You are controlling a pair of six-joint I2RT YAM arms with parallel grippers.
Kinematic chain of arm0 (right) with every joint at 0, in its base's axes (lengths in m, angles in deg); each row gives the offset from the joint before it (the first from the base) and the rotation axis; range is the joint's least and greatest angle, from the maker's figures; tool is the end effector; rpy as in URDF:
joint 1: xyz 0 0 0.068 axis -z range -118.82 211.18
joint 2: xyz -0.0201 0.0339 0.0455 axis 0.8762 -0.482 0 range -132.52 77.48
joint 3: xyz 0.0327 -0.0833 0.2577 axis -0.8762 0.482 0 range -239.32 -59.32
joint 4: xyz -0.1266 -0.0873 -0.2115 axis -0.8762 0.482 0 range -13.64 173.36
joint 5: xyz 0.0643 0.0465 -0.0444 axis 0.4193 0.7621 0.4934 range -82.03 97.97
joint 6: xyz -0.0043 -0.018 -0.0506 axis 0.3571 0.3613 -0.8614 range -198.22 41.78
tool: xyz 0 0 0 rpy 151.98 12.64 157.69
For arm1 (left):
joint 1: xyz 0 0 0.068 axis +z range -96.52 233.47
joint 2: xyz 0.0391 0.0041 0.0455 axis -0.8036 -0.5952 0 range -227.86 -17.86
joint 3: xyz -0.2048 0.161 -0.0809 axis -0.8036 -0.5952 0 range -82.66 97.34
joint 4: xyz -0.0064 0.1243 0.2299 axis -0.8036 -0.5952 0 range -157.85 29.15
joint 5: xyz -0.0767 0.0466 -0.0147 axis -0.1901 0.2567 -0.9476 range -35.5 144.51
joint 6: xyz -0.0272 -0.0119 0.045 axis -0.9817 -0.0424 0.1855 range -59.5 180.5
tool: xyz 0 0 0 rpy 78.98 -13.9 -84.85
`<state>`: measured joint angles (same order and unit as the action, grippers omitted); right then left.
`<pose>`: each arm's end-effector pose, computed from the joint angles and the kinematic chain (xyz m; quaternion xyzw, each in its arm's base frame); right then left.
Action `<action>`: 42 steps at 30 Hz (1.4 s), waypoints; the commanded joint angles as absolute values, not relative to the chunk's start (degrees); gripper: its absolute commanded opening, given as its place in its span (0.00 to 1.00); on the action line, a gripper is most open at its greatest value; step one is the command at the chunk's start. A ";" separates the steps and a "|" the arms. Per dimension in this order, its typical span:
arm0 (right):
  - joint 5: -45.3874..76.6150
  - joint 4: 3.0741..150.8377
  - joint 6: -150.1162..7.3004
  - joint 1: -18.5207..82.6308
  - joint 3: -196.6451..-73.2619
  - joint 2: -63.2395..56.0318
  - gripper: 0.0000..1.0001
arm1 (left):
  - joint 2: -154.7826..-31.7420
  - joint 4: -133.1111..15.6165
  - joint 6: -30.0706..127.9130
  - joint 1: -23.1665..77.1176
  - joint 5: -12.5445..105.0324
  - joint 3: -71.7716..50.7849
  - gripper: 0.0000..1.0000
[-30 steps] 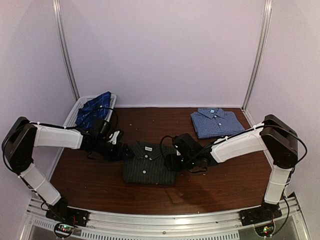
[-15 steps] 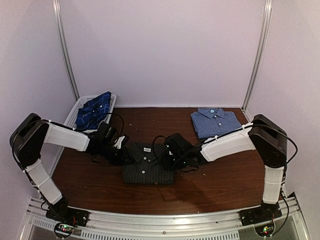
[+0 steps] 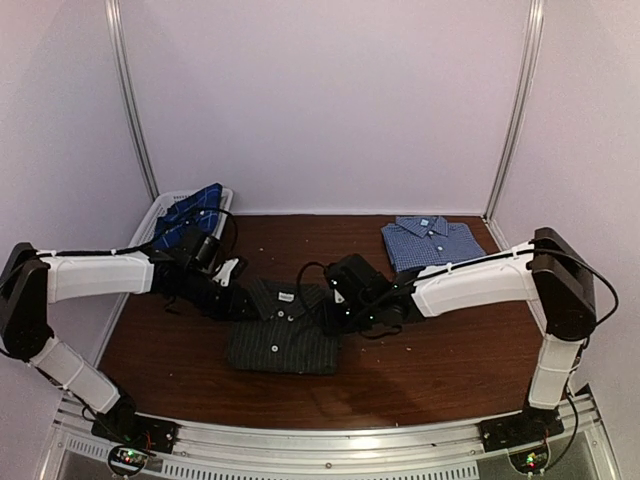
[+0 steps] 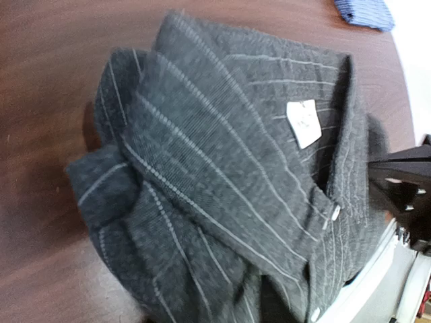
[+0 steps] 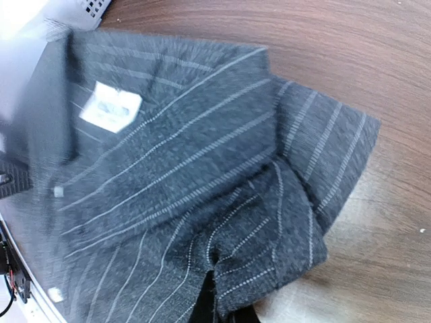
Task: Fold and stack the long sleeve shirts
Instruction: Adjust the square-folded shirt at the center of the board, then smooth out the square-folded shirt at the center of the board.
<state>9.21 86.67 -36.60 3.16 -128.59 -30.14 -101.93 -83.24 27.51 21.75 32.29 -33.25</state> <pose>0.2120 0.3412 0.1779 -0.1372 0.9254 0.2762 0.2200 0.2367 -0.1620 0.1963 0.0442 0.9415 -0.3050 0.1362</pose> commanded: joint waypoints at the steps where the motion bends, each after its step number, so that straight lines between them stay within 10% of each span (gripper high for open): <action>1: 8.63 87.94 -37.72 4.93 -124.66 -28.64 0.02 | -104.36 -85.60 29.29 21.70 37.25 -32.55 0.61; 7: 8.25 87.60 -37.71 7.39 -119.23 -25.40 0.34 | -104.33 -86.87 30.08 22.63 42.07 -29.13 0.63; 11: 5.23 91.31 -38.45 6.58 -119.89 -21.52 0.50 | -102.33 -86.92 29.57 22.52 40.13 -28.95 0.47; 20: 3.74 93.33 -37.08 -1.29 -124.26 -20.19 0.36 | -101.67 -80.86 26.05 20.87 34.13 -29.76 0.14; 42: 6.79 81.02 -27.73 -7.25 -109.76 -22.02 0.24 | -111.49 -73.51 24.58 24.52 41.01 -32.04 0.19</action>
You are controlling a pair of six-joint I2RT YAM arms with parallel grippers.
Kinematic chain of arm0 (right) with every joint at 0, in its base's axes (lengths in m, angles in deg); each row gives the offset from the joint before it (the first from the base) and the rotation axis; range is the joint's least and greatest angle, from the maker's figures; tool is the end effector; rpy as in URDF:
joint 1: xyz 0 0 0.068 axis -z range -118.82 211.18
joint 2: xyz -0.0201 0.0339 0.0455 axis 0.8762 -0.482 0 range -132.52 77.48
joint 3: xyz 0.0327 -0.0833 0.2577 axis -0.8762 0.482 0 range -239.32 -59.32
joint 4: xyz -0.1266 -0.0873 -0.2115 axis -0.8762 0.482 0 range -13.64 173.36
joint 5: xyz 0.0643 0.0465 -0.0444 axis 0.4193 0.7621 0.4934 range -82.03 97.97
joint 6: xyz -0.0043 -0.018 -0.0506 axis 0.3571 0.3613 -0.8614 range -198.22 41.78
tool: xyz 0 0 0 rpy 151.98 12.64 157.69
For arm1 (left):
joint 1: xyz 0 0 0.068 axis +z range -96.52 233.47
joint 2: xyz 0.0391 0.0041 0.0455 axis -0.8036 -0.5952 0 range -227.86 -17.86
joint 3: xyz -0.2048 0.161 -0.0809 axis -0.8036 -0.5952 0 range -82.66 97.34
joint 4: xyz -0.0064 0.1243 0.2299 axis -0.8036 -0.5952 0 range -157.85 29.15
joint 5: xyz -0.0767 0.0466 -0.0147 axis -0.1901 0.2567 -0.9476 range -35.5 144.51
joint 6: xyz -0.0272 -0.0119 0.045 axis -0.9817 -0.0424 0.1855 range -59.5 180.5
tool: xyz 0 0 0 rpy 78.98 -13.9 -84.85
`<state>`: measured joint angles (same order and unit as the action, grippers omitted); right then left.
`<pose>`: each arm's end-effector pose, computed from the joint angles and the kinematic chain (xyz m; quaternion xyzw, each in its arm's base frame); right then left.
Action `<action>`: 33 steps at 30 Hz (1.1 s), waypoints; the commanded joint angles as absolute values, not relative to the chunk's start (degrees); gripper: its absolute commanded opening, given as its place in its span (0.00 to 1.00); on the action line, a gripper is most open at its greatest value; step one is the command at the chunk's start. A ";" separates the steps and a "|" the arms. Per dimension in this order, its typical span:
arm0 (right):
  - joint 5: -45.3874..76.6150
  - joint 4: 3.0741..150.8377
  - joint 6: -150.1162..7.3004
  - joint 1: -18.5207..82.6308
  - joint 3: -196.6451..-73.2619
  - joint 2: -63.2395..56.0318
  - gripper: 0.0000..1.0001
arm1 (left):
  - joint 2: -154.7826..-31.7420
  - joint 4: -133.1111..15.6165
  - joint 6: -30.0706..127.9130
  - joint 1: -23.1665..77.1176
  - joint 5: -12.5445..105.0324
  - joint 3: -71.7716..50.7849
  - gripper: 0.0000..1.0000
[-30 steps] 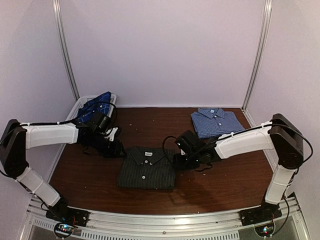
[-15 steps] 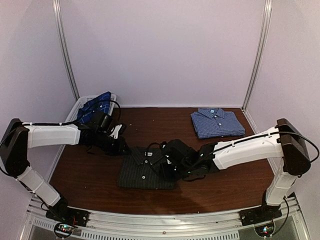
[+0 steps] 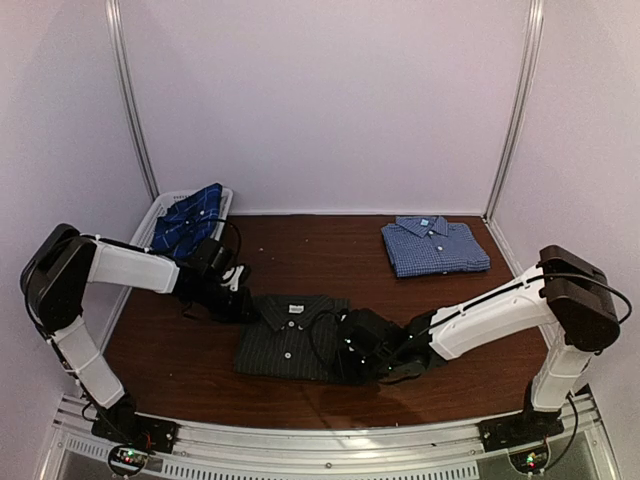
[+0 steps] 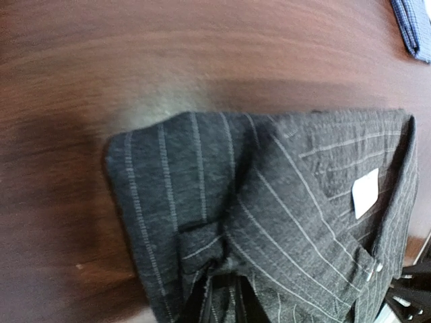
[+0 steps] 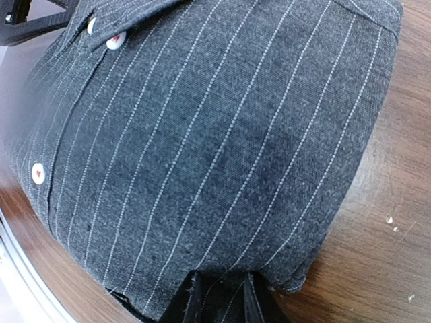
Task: Fold and stack the long sleeve shirts
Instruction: Smooth out the square-folded shirt at the center of the board, then move the square-folded shirt to the center of the board.
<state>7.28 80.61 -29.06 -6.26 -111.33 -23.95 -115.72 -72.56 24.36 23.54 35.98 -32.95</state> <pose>0.1316 0.3159 0.1370 -0.1491 0.9384 0.2623 0.1687 0.2703 -0.1686 0.1393 -0.0098 0.9539 -0.2701 0.1304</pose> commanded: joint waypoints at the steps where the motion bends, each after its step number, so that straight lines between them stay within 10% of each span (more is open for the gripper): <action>1: 6.44 81.08 -27.65 -7.29 -109.46 -21.07 0.25 | -110.10 -74.49 24.63 24.81 41.79 -32.09 0.22; 16: 1.03 82.87 -28.74 -3.71 -107.06 -9.20 0.54 | -93.32 -70.50 21.32 25.44 30.63 -49.62 0.54; 33: 3.62 82.26 -35.85 6.72 -109.05 -8.26 0.58 | -96.15 -59.92 14.69 22.93 26.11 -60.19 0.46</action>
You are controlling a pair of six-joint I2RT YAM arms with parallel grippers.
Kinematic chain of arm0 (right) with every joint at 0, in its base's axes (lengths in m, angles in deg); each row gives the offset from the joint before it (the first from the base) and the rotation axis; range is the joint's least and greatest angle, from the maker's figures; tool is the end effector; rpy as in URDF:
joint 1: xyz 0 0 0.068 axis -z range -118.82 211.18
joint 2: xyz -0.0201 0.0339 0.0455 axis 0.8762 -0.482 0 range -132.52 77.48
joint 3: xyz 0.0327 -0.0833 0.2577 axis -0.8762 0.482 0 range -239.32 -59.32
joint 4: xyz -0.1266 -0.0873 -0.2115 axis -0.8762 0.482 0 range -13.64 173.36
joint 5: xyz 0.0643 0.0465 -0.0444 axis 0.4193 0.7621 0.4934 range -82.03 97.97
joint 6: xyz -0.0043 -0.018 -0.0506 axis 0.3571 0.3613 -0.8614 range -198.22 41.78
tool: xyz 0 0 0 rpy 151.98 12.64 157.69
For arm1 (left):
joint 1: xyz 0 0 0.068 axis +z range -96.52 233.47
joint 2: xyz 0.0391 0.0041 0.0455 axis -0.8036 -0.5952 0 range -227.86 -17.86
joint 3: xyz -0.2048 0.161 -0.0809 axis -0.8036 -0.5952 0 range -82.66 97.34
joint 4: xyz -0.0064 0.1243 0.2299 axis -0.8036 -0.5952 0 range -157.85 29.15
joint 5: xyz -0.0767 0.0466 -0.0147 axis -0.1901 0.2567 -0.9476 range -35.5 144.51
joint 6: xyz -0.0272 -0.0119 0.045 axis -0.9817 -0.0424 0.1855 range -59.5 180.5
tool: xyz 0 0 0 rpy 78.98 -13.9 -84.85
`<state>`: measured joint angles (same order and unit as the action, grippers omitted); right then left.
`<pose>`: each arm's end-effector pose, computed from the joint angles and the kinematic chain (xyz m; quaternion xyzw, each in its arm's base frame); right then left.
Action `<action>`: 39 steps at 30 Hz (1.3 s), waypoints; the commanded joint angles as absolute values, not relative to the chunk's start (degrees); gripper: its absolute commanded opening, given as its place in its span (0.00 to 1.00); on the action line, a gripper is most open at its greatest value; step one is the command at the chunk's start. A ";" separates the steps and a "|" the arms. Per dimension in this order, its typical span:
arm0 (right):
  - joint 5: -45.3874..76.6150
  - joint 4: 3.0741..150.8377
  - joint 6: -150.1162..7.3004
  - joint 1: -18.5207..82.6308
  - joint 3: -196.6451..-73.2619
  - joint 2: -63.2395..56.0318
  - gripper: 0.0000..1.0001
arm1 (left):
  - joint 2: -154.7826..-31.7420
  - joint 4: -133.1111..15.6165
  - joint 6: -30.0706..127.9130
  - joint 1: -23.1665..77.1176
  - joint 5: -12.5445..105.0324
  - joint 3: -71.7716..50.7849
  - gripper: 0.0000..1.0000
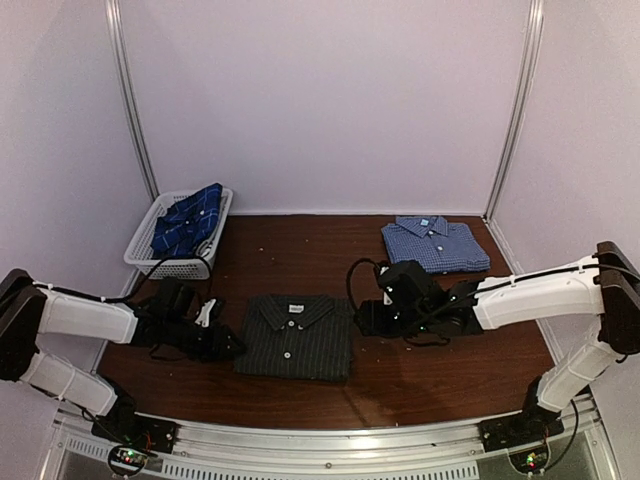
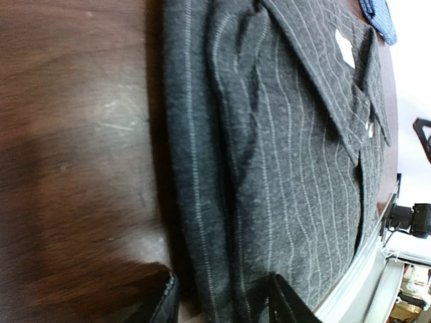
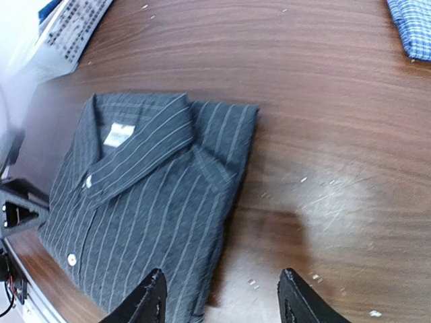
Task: Fold and stack the long sleeve shirts
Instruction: Move the square-folded shirt to the center of the board.
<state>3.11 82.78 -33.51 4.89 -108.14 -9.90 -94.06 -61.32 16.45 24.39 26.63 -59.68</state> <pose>0.1769 0.2599 0.1941 -0.0770 0.9199 0.2703 0.2736 0.1791 -0.1186 0.1245 -0.0457 0.9242 -0.3639 0.1065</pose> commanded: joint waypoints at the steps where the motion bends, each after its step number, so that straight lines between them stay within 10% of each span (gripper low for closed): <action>1: 3.13 81.88 -35.98 6.92 -108.80 -8.20 0.58 | -96.62 -59.96 14.66 22.75 26.18 -60.02 0.44; 10: -0.24 82.35 -35.40 13.25 -109.10 -9.16 0.59 | -96.33 -62.81 12.41 22.70 30.38 -59.31 0.00; 32: -10.91 93.18 -51.68 28.36 -133.24 -33.78 0.46 | -73.90 -84.51 5.46 24.03 52.81 -60.05 0.00; 39: -14.04 98.43 -52.04 28.32 -141.97 -42.55 0.42 | -74.80 -85.55 7.68 24.03 53.61 -57.85 0.23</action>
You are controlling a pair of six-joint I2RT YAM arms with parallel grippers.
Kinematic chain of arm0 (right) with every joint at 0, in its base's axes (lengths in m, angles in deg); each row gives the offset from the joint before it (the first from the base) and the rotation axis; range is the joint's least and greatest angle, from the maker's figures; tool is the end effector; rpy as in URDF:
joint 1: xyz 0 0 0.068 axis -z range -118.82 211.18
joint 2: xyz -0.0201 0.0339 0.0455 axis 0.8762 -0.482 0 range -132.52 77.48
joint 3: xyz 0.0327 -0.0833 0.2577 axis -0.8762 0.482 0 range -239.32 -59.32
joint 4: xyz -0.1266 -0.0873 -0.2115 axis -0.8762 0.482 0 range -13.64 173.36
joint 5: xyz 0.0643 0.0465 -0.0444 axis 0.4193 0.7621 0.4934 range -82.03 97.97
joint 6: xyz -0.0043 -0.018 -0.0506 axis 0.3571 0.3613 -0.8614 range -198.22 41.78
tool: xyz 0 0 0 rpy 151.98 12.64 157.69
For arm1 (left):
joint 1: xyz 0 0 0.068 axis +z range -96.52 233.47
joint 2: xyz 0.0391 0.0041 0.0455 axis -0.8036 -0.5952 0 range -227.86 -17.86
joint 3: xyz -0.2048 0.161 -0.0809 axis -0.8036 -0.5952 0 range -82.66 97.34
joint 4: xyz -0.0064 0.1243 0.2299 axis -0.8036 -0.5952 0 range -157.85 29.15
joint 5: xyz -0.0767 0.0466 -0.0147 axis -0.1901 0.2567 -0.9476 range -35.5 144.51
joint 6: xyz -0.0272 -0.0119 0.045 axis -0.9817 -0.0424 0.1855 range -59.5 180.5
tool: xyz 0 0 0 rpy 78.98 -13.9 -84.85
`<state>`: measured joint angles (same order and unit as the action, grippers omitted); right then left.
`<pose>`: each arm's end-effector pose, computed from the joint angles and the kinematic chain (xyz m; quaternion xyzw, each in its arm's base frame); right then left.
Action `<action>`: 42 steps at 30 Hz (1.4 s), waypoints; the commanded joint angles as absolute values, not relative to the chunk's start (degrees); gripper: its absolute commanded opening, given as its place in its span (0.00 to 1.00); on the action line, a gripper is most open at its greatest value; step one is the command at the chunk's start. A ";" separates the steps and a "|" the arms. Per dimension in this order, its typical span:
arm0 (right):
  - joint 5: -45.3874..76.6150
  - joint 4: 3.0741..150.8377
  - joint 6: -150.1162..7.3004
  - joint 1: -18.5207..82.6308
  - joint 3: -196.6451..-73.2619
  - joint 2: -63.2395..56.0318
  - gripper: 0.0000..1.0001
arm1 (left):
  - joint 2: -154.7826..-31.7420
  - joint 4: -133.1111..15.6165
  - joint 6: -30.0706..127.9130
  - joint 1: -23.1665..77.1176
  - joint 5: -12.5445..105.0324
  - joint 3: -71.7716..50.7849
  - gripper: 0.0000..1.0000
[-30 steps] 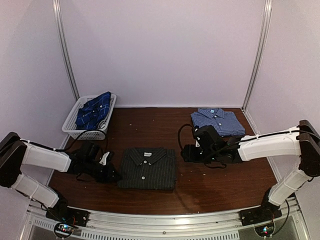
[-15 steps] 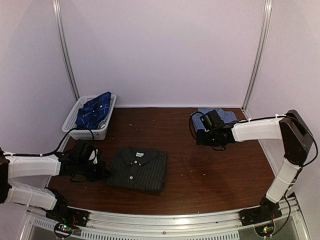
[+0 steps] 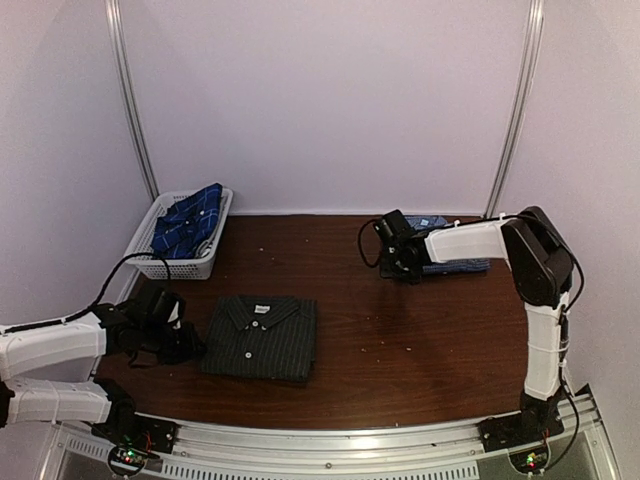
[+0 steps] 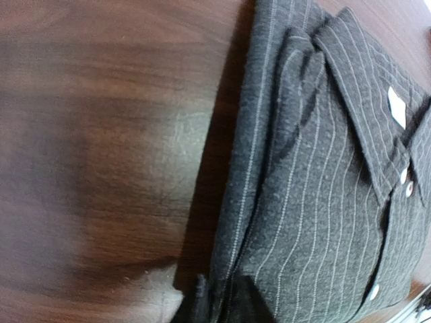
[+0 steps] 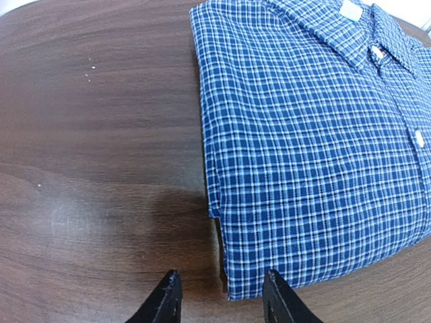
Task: Fold and stack the long sleeve shirts
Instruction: Move the square-folded shirt to the center of the board.
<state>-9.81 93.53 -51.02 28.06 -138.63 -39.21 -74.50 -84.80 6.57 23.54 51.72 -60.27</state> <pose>0.3679 0.2272 0.1604 -0.0016 0.9422 0.0238 0.3341 0.1455 -0.0857 0.1526 -0.1934 0.9418 -0.2004 0.1881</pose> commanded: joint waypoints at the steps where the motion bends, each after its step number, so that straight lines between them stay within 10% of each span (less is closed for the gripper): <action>1: -14.75 98.53 -51.99 28.38 -142.29 -43.03 0.42 | -74.64 -85.55 7.93 24.03 53.62 -57.63 0.29; 11: -19.17 102.81 -50.91 28.32 -147.72 -49.63 0.31 | -73.77 -84.25 10.12 24.03 53.63 -55.69 0.46; 18: -16.68 104.17 -51.52 28.17 -147.36 -49.74 0.00 | -72.92 -83.24 10.89 24.03 53.52 -54.35 0.46; 42: 11.96 81.97 -27.43 8.31 -130.16 -35.52 0.00 | -76.53 -80.28 15.02 24.03 50.70 -51.02 0.45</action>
<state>8.71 88.11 -33.97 9.81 -130.02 -36.17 -76.03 -83.22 13.83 23.54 51.61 -52.14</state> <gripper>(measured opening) 0.016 0.455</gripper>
